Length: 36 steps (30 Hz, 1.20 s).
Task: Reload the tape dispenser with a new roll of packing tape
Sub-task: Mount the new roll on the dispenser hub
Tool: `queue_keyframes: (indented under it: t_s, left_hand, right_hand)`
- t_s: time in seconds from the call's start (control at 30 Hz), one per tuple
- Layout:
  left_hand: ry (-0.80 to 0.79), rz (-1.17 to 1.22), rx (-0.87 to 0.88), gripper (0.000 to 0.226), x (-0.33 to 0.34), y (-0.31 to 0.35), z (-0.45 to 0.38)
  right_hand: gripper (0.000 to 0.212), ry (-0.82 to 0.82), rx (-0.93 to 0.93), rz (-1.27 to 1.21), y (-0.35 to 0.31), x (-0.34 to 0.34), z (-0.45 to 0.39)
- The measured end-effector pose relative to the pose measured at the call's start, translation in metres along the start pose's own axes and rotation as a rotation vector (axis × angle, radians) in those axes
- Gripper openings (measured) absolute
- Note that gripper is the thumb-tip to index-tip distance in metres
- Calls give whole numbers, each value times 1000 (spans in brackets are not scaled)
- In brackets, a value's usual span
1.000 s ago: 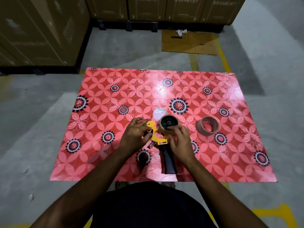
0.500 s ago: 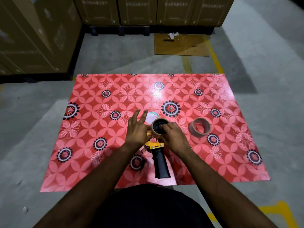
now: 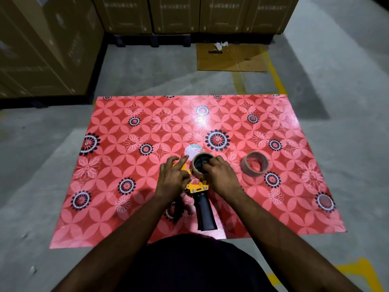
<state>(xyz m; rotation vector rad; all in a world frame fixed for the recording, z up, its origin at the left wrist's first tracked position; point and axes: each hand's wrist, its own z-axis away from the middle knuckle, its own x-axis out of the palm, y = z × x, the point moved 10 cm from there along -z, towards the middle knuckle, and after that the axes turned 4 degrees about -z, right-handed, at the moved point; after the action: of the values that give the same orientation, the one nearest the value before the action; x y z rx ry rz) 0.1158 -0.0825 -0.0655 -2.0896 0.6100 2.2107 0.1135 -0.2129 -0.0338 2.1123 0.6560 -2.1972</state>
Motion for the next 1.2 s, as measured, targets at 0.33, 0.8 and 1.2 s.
queue_keyframes:
  t_s: [0.33,0.8,1.2]
  left_hand:
    - [87,128,-58,10,-5,-3,7]
    - [53,396,-33,15,6,-4,6]
    - [18,422,-37,16,1,-10,2]
  right_hand:
    - [33,-72,-12,107,-5,7,-5]
    - [36,-137,89,142,-5,13,-9]
    - [44,-232,-64,172,5,11,-12]
